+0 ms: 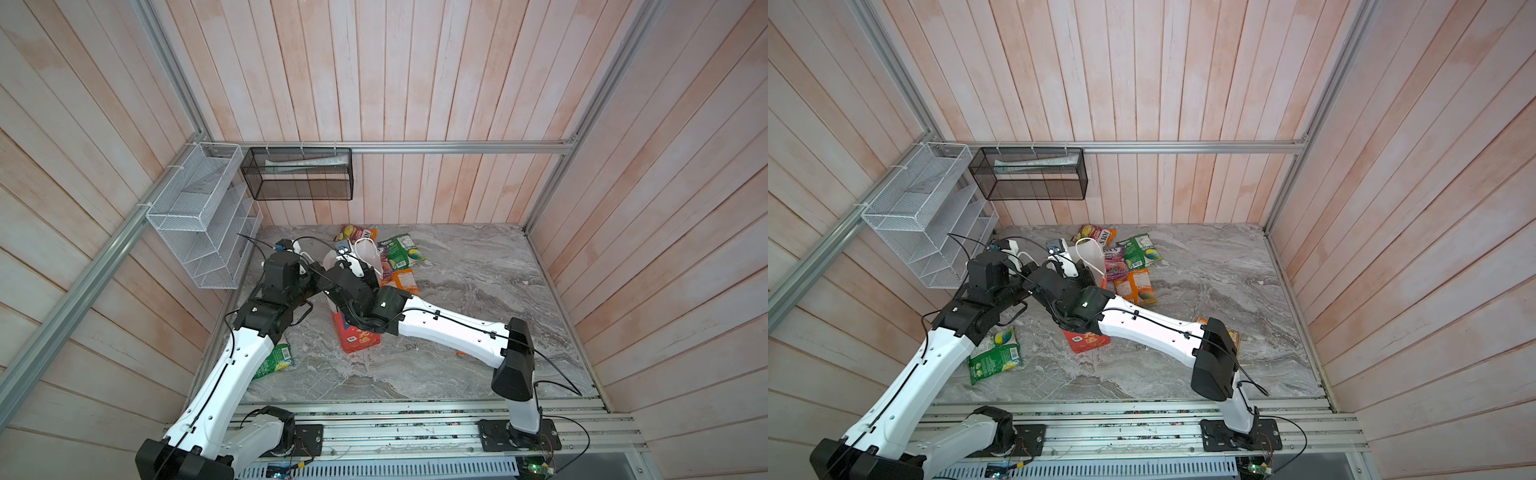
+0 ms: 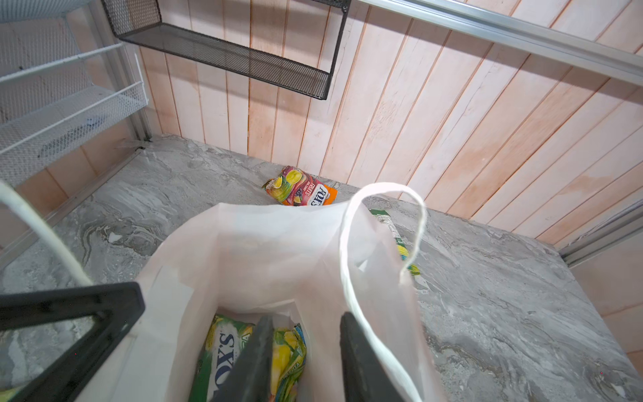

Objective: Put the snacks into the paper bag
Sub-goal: 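Lower the green packet into the bag and open the right gripper, then withdraw the right gripper toward the orange-pink Fox's Fruits packet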

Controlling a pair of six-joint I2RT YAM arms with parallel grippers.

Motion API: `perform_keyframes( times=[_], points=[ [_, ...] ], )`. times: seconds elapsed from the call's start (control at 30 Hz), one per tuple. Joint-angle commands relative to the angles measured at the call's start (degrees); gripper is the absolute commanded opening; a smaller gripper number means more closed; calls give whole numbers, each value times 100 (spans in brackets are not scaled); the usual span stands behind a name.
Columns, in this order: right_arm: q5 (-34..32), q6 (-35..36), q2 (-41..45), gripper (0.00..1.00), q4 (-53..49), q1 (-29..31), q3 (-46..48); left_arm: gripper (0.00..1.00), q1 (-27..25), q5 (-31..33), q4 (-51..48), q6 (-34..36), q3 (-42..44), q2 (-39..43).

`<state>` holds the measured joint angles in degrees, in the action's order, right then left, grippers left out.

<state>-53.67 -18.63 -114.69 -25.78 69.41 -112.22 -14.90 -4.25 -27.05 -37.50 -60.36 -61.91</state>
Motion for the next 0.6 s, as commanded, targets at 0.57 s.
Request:
perform_keyframes(
  times=[0.57],
  points=[
    [596,-580,2140,74,68,152,1918,0,0,-115,59,76,94,17]
  ],
)
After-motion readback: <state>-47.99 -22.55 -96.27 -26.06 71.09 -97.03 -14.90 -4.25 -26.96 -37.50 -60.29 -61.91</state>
